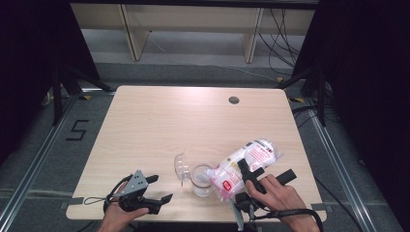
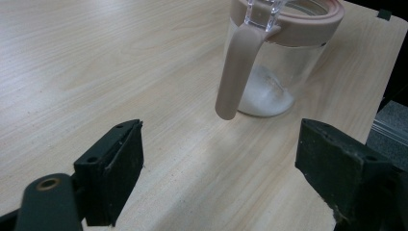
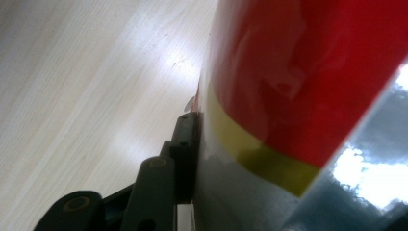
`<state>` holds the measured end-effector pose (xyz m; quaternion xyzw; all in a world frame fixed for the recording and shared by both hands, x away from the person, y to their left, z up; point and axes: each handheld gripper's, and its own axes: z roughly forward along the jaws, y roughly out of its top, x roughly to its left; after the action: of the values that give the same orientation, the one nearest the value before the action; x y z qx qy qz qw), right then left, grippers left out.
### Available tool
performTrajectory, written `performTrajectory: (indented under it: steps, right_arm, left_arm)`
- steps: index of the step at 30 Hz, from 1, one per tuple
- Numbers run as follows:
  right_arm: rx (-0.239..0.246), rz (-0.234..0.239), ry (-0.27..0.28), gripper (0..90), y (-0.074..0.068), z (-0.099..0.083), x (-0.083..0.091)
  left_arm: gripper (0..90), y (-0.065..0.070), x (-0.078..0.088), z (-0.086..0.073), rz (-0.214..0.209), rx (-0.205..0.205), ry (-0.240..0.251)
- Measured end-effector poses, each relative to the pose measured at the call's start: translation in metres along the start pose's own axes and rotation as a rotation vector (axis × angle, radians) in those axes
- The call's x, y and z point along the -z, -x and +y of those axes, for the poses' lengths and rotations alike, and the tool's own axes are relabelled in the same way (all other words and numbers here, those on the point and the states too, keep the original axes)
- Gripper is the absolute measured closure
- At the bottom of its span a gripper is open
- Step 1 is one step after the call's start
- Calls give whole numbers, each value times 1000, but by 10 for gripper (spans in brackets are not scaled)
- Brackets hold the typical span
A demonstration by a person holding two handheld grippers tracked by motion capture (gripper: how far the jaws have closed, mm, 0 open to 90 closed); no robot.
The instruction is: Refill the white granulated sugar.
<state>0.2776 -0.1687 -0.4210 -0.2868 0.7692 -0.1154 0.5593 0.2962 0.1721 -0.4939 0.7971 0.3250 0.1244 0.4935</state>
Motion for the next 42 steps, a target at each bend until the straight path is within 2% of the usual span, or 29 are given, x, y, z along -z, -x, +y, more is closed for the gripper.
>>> performTrajectory:
  steps: [9,12,15,16,17,18,19,24,25,26,32,42]
  right_arm:
    - [2,9,-2,659,0,0,0]
    - [11,-1,-9,660,-1,0,0]
    - [4,7,-7,660,0,-1,0]
    - [4,-5,-12,660,-1,-1,1]
    - [41,-12,-2,661,1,-2,0]
    - [28,1,-6,661,1,-2,0]
    - [11,-5,-14,661,0,-1,1]
    - [11,-3,-16,662,0,-1,1]
    - [41,-4,-6,662,1,-2,0]
    - [44,-12,-8,663,1,-2,0]
    - [43,-7,-8,664,1,-2,0]
    - [47,-15,-14,665,1,-2,0]
  left_arm:
    - [166,0,0,0,0,1,1]
    - [166,0,1,0,8,-1,-7]
    - [166,0,0,0,-1,1,1]
    - [166,0,0,0,-1,0,0]
    - [166,0,0,0,-1,0,1]
    - [166,0,0,0,-1,0,1]
    - [166,0,0,0,-1,-1,0]
    - [166,0,0,0,0,0,1]
    - [166,0,0,0,-1,1,1]
    - [166,0,0,0,0,0,1]
    - [167,0,1,0,10,-5,-10]
    - [166,0,0,0,-1,-1,0]
